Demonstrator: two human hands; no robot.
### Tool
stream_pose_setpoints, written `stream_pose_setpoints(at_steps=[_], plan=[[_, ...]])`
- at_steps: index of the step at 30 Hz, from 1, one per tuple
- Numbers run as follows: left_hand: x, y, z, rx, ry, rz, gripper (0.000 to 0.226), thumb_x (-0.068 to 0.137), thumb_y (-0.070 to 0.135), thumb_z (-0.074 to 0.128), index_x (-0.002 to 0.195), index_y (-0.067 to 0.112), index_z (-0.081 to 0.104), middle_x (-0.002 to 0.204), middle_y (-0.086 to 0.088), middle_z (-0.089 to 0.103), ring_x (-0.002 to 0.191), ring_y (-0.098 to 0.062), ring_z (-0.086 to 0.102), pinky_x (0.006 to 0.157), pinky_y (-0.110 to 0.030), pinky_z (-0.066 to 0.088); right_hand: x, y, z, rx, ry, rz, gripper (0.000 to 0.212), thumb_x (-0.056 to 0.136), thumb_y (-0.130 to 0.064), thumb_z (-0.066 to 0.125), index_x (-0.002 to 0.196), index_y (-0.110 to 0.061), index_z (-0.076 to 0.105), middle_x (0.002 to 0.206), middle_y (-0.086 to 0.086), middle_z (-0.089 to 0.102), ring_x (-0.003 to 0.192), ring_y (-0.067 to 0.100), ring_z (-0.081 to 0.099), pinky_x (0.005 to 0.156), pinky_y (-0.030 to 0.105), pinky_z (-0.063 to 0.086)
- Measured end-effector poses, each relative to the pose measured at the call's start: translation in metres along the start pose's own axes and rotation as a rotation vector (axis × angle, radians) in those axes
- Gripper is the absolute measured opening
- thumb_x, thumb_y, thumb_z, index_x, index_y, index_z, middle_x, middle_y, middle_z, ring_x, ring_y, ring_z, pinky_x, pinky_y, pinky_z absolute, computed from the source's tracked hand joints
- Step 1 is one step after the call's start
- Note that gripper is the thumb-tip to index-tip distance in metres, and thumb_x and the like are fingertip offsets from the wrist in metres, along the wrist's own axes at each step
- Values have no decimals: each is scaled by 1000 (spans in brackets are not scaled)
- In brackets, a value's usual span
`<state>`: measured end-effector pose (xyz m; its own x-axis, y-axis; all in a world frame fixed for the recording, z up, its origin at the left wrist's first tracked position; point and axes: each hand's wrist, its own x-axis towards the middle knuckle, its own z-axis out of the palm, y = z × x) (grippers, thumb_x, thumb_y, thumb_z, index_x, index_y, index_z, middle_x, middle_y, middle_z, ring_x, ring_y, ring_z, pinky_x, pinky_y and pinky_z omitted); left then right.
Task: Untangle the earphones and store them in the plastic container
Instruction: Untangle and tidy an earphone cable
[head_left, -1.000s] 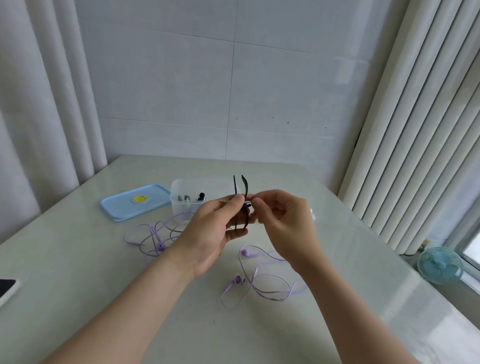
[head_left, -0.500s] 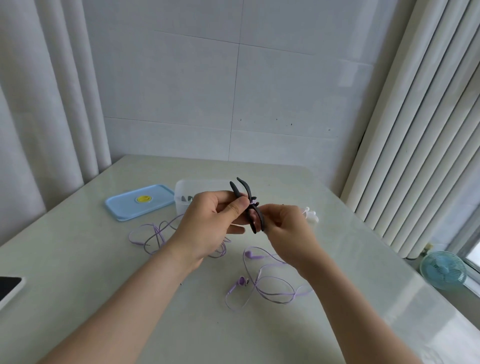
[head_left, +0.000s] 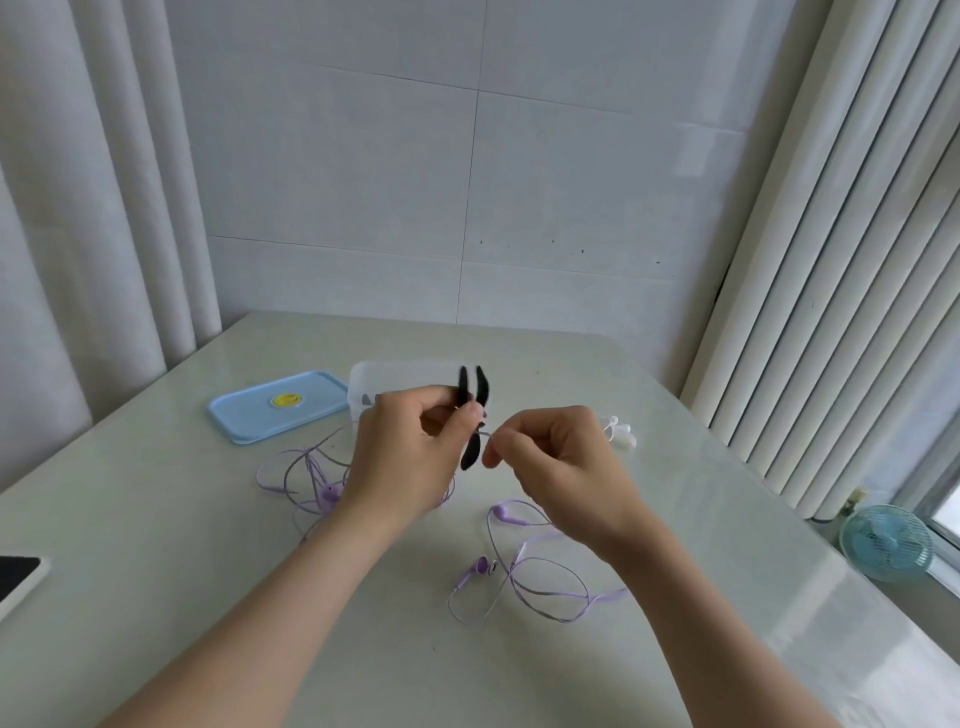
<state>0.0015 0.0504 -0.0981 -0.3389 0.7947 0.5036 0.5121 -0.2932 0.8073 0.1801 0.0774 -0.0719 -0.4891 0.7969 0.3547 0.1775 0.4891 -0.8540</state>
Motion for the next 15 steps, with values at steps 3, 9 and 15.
stream_pose_setpoints(at_steps=[3,9,15], plan=[[-4,-4,8,24,-202,13,17,101,41,67,98,31,81,84,15,77,81,-4,71,75,-33,55,1,-2,0,107,84,-25,25,93,-21,61,72,-14,73,57,6,38,58,25,29,54,35,24],[-8,5,12,-195,-238,-54,18,102,37,66,111,32,81,98,12,79,87,-4,69,77,-23,47,11,3,-11,275,232,97,29,105,-14,50,83,-14,70,59,-5,37,54,15,31,51,27,27],[-12,3,15,-76,-399,-26,11,97,36,74,107,31,78,95,12,79,79,-4,65,76,-23,48,15,14,-17,136,235,140,30,100,-19,53,74,-14,66,61,0,39,58,20,33,55,36,28]])
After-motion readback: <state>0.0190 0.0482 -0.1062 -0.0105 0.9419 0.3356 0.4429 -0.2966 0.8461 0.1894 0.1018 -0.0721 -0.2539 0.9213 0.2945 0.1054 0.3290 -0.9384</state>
